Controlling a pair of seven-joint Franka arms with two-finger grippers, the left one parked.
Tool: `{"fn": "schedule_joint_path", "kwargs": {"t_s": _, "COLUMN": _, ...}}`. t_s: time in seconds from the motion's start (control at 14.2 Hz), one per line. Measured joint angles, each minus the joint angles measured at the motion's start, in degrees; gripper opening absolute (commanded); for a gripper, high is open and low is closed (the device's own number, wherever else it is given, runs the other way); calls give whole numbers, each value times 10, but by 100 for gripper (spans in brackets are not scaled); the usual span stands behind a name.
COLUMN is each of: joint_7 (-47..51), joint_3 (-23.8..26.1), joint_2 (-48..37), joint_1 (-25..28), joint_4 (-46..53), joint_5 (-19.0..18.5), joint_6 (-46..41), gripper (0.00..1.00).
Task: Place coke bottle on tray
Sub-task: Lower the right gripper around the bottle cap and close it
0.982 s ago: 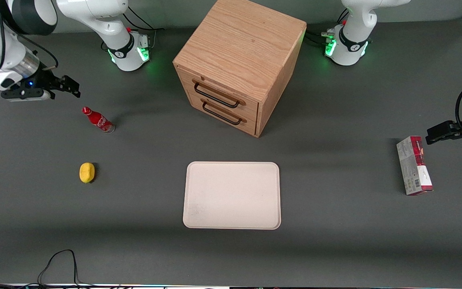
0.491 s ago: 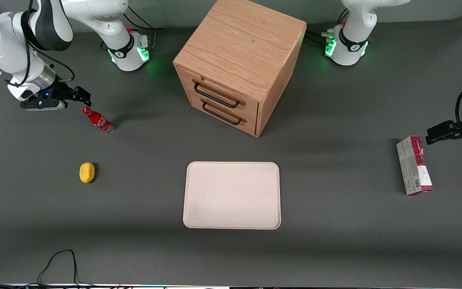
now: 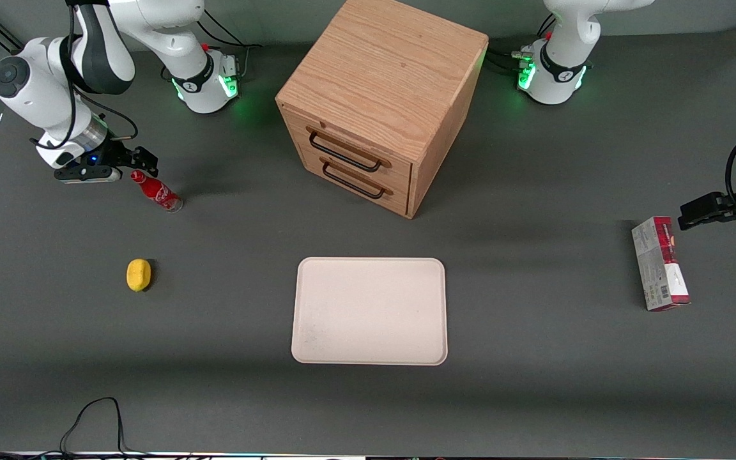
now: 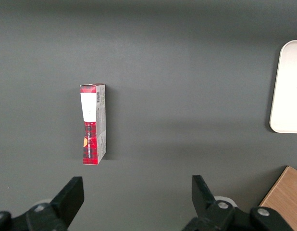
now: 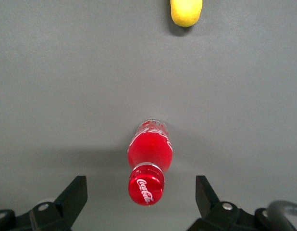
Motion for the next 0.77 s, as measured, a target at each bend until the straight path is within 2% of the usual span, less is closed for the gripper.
{"fn": "schedule_joint_path", "kwargs": {"t_s": 0.42, "joint_7": -16, "joint_3": -29, "joint_2": 22, "joint_1": 0, "joint_4": -1, "joint_5": 0, "joint_6": 30, "gripper": 100}}
{"fn": "schedule_joint_path", "kwargs": {"t_s": 0.77, "joint_7": -16, "joint_3": -31, "joint_2": 27, "joint_1": 16, "joint_4": -1, "joint_5": 0, "joint_6": 31, "gripper": 100}}
